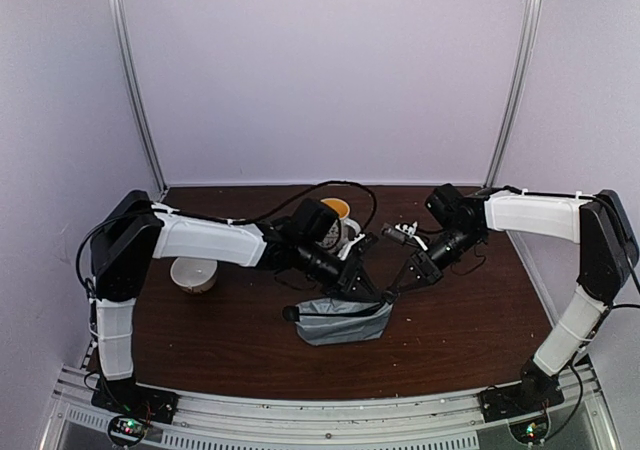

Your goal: Sort the hair-cutting tools

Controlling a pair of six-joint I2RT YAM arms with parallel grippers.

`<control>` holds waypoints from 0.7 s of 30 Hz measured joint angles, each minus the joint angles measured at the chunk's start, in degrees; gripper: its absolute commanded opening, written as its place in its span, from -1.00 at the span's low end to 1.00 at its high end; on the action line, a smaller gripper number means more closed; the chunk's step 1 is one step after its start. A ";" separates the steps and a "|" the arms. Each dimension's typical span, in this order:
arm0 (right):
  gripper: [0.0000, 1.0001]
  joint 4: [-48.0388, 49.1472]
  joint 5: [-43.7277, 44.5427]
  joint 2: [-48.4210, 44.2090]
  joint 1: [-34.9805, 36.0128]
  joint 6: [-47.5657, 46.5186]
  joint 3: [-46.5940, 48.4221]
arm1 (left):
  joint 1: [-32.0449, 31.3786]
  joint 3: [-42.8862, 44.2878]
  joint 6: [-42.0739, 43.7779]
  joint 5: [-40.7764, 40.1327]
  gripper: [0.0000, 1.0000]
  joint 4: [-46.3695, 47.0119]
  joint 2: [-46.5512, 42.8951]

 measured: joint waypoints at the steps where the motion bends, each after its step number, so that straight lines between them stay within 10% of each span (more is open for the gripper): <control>1: -1.00 0.17 -0.20 0.00 -0.13 0.00 0.02 | -0.04 -0.35 0.63 -0.72 -1.00 -0.50 -1.01; 16: -1.00 1.07 0.24 -0.07 -6.91 0.52 0.00 | 0.15 -6.99 5.62 -6.05 -0.98 -7.80 -8.76; 21: -1.00 0.98 0.48 -0.07 -7.30 0.44 0.00 | 0.24 -6.27 6.88 -7.19 -0.42 -9.38 -9.16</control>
